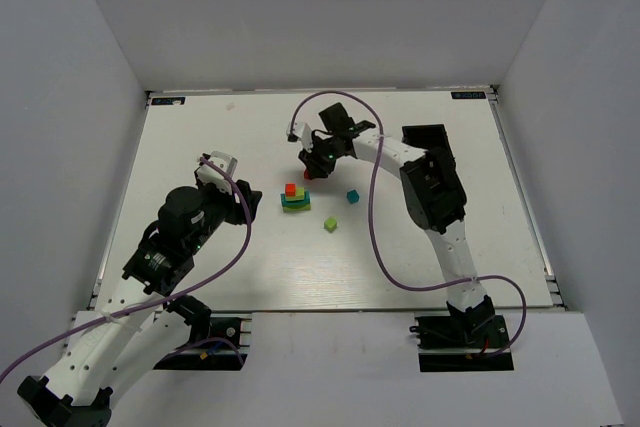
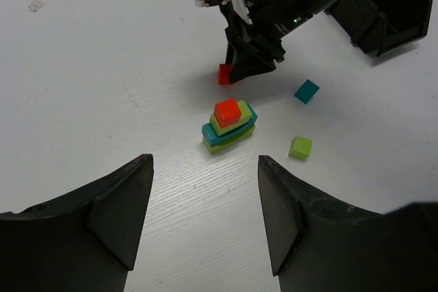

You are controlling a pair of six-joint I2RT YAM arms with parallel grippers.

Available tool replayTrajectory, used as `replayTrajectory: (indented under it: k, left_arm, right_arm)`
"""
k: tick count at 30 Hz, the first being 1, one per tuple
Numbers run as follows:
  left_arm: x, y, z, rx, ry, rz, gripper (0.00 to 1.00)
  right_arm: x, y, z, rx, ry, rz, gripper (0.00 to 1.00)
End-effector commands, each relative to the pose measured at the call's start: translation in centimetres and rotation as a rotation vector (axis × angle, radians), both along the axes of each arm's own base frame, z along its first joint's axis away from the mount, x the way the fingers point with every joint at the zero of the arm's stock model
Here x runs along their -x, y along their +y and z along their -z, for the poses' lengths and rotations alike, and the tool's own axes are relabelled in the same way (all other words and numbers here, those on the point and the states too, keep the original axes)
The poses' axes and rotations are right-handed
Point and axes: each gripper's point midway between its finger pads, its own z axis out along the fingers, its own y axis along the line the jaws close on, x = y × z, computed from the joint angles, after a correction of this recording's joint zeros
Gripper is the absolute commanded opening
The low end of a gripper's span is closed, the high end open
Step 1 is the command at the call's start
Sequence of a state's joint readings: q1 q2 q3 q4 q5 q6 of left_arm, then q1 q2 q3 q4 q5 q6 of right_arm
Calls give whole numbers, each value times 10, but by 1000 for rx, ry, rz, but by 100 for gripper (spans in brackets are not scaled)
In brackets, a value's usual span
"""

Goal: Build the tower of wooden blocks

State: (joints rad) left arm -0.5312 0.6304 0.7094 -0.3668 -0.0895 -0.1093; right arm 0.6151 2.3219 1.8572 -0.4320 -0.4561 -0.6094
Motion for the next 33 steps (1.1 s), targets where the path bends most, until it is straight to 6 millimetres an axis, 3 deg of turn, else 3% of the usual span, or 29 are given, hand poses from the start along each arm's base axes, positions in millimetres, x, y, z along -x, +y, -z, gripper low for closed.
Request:
replayTrajectory:
  k: [1,10,13,14,18,20,25,33]
  left_arm:
    - [0,3,4,-7,9,-9,73]
    - [0,3,4,-7,9,-9,73]
    - [0,3,4,-7,9,-9,73]
    - [0,3,4,-7,9,-9,73]
    - [0,3,4,-7,9,-9,73]
    - [0,3,4,-7,9,-9,73]
    - [0,3,4,-7,9,-9,73]
    - [0,3,4,-7,9,-9,73]
  right_arm:
    - [-14,-31,-20,22,-56,66,24]
    - [-12,-70,-10,43,-14,99,26]
    - [-12,-75,-7,46,-3,105,37]
    - [-12,-76,-5,48,-3,103,46]
    - [-13,-76,-5,45,-13,113,56]
    - [-15,-74,-6,39,-27,117,67]
    - [-20,-75,-10,23,-62,140,67]
    - [-25,-74,-23,6,-88,172,59]
